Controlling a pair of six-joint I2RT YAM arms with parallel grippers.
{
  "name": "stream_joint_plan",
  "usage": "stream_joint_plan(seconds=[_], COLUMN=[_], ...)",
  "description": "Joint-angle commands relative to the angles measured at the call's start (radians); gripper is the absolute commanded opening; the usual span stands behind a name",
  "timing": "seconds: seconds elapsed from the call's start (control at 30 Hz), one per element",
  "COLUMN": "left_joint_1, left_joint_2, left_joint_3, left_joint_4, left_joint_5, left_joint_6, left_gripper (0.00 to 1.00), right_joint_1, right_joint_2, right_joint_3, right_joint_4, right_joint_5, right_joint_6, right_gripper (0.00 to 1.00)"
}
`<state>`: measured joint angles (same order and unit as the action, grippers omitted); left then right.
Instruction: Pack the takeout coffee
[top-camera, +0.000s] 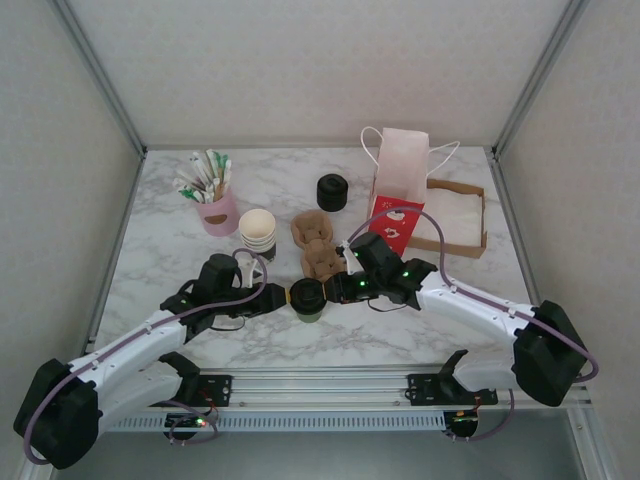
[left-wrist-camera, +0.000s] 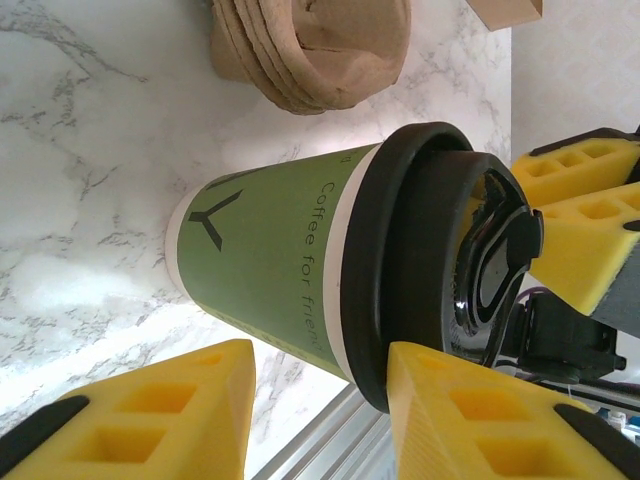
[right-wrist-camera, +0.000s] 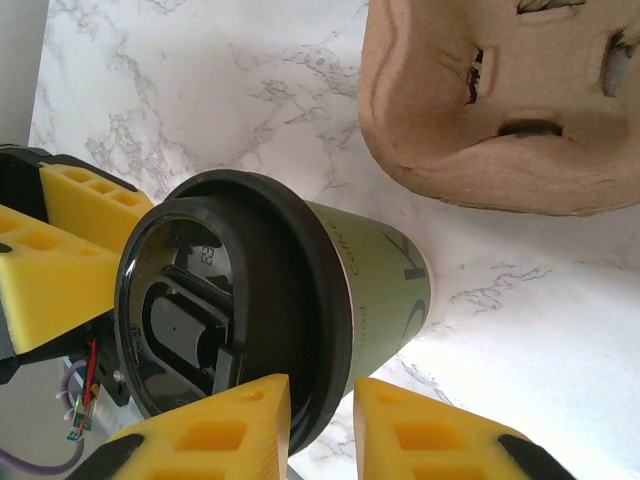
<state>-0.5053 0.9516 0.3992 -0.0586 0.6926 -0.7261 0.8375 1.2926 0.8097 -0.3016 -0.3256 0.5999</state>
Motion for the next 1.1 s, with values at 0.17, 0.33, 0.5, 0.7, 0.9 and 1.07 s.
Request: stream_joint_plan(seconds=[0.17,0.33,0.5,0.7,0.9,1.07], left_joint_1=[-0.009,-0.009,-0.009,-0.009,-0.009,-0.009], left_joint_2=[0.017,0.019,0.013,-0.017,-0.053,-0.059], left_joint_3=[-0.037,-0.046,-0.051,-0.045,-0.037,-0.037], left_joint_4=[0.024,0.027,0.025,0.019,-0.020,-0.029], left_joint_5=[0.012,0.013,0.015,0.025,0.018,0.012], left_joint_6=[0.016,0.017,0.016,-0.003,-0.003,-0.001], left_gripper=[0.38,0.37,0.37,0.38,0.41,0.42], right_joint_1=[-0.005,-0.006,-0.005,-0.005,-0.008,-0.017], right_joint_2=[0.033,0.048,0.058,0.063,0.096,0.127], right_joint_3=[-0.022,-0.026,-0.029,-0.004,0.040,0.075], right_joint_4=[0.021,0.014,0.011,0.001,-0.002,-0.006], right_joint_5=[-0.018,-0.009,-0.002,0.000,0.013,0.006], right_joint_6=[0.012,0.013,0.013,0.000,-0.023,-0.042], right_gripper=[0.23,0.23,0.23,0.29,0.33,0.38])
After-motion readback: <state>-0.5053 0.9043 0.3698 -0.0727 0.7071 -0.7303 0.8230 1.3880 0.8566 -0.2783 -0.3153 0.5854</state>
